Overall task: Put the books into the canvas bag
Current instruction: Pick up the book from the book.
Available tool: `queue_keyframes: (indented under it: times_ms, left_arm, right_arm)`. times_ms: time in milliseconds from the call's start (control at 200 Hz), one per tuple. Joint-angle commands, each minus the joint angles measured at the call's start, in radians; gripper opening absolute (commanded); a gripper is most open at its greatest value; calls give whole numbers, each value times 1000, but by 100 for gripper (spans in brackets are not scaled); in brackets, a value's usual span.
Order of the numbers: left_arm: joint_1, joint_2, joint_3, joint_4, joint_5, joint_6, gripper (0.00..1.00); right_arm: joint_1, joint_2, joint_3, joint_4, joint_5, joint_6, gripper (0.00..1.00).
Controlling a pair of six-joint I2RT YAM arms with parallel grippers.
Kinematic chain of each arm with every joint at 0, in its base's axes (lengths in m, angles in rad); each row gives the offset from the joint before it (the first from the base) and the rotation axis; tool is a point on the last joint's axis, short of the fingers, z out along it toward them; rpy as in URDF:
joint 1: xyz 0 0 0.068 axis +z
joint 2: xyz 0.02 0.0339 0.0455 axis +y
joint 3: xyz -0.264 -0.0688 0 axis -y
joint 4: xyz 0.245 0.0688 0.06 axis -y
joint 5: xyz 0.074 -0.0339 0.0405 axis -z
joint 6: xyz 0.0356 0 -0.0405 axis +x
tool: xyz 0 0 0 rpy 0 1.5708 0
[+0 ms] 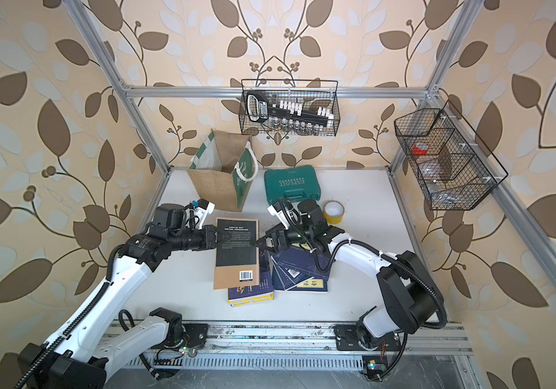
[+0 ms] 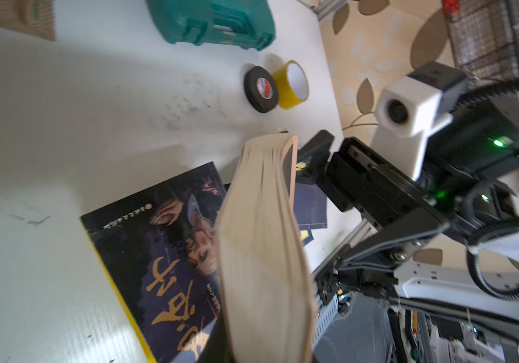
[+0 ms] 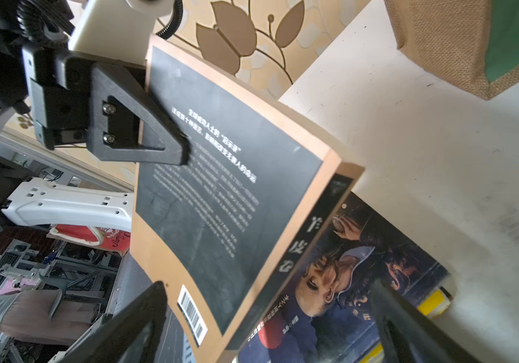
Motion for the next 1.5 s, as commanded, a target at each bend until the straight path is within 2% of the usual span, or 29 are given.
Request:
queue_keyframes:
  times_ms: [0, 195, 315, 471, 871, 1022, 1112, 1352, 1432, 1472, 1497]
  left_arm:
    - [3, -17, 60, 48, 234, 93, 0]
    - [2, 20, 93, 39, 355, 130, 0]
    - [-3, 40, 81, 72, 410, 117, 0]
    - [-11, 35, 75, 66, 396, 136, 0]
    - [-47, 64, 79, 11, 352, 196, 0]
    - [-51, 75, 83, -7, 321, 207, 0]
    - [-52, 77, 83, 2, 319, 206, 0]
    - [-52, 96, 81, 21, 301, 200, 0]
    - [-52, 101, 82, 32, 285, 190, 8]
    - [-52, 106, 84, 34, 273, 182, 16]
    - [-52, 110, 87, 36, 266, 178, 19]
  right_arm:
    - [-45, -42, -27, 28, -110, -27, 99]
    - [-74, -129, -31, 0, -238, -84, 98]
    - [-75, -152, -19, -23, -259, -86, 98]
    - [-73, -157, -2, -35, -277, -65, 98]
    - [-62, -113, 42, 34, -284, 52, 86]
    - [-57, -77, 70, 31, -294, 76, 64]
    - [-48, -61, 80, 28, -303, 78, 55]
    - [-26, -37, 105, 17, -327, 72, 21]
    - [-25, -40, 112, 7, -338, 61, 9]
    - [-24, -44, 116, -4, -340, 51, 0]
    - [-27, -48, 120, -16, -336, 40, 0]
